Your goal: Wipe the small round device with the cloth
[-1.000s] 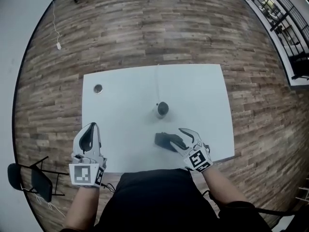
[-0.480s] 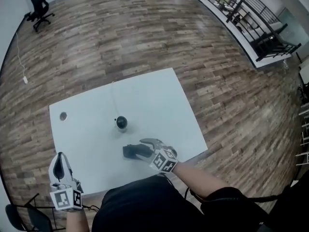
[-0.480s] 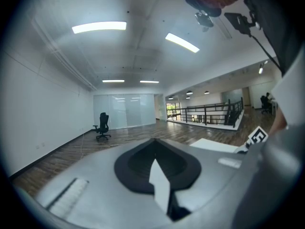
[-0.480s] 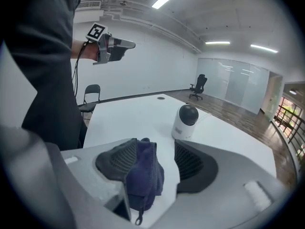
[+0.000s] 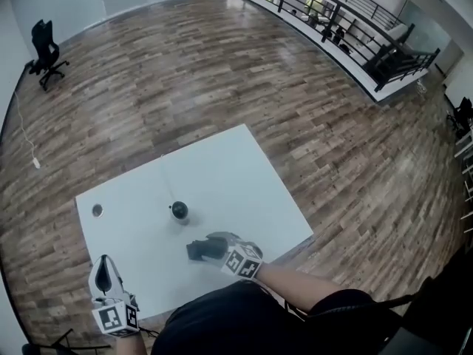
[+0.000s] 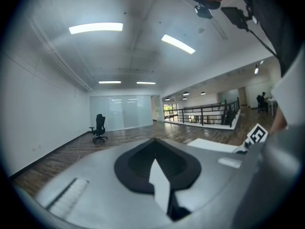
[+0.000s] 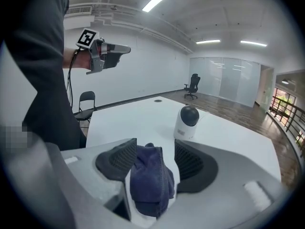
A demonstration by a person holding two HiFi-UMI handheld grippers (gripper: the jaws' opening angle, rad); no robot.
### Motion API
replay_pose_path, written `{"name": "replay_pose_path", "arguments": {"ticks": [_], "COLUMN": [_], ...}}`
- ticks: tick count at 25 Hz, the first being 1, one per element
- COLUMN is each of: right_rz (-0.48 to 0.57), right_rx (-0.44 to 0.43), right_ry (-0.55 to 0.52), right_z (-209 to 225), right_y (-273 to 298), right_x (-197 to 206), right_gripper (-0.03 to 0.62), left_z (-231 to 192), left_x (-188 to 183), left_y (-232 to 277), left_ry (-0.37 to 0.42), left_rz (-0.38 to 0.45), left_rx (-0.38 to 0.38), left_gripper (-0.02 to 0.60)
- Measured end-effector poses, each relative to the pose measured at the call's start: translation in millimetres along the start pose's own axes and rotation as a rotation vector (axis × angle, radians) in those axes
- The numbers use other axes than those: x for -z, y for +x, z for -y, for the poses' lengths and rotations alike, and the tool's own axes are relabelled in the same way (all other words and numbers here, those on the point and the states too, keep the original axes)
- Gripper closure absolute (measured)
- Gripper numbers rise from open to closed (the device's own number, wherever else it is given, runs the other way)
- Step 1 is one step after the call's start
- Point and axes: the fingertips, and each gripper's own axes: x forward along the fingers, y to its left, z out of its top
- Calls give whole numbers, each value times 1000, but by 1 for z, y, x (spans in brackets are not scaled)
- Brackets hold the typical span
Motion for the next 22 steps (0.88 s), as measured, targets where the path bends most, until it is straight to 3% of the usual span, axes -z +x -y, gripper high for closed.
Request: {"name": "replay_pose_path", "arguments": {"ticks": [10,22], "right_rz": [-24,-194], "right_rx": [7,-30], "right_ry": [-10,-22], "right_z": [5,-9], "right_y": [-5,18], "right_x": [9,46], "right_gripper": [350,350], "left_z": [37,27], "left_x": [-23,-22], "left_y": [14,-2], "left_ry": [38,40], "left_rz": [29,0], "left_rx": [51,29], "left_gripper": [574,574]}}
